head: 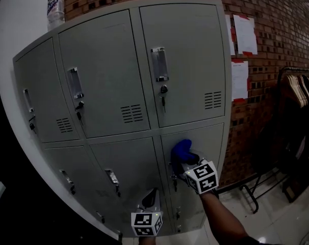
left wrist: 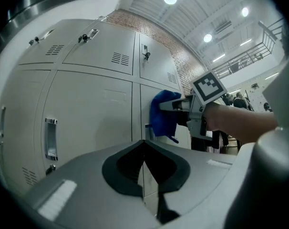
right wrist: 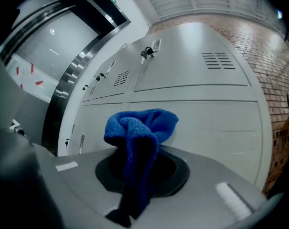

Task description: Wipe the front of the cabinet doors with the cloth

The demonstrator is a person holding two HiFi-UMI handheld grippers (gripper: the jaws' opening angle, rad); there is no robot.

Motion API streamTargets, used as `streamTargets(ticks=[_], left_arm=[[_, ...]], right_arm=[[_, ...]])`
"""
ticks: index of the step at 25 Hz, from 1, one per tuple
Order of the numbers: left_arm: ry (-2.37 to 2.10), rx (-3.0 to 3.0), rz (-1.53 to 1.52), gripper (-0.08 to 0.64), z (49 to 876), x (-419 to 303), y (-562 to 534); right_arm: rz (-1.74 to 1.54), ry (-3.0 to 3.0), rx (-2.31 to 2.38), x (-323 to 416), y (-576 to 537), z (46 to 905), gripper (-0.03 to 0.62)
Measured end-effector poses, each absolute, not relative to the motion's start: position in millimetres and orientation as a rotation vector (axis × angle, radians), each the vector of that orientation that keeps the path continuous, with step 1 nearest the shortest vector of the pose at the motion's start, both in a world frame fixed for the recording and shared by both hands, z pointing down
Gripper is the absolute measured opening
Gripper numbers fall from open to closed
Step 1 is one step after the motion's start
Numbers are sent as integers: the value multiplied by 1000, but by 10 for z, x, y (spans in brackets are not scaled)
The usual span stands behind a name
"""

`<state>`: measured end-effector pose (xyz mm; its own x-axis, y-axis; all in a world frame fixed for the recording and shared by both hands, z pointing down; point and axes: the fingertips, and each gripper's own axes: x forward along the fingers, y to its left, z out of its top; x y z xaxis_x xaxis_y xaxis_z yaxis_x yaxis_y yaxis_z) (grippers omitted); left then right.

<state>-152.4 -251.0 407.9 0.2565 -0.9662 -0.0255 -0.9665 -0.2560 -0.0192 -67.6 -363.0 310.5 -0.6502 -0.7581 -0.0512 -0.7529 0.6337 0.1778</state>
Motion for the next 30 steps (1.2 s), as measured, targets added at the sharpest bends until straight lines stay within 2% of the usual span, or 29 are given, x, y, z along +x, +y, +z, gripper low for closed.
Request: streamTargets(ticks=[4,11,30], left_arm=[[1887,-2462,15,14,4060,-1566,-2480],[1868,-2460,26,14,4001,-1577,-2479],[1822,-2513,5,14,4097,-1369,-2539]], right_arm=[[-311,-2821,1240,-1002,-3607,3118,51],[-342,-2800,1252,-1003,-3618,3113,50],[-254,-2629,1534,213,-3896,3364,51]])
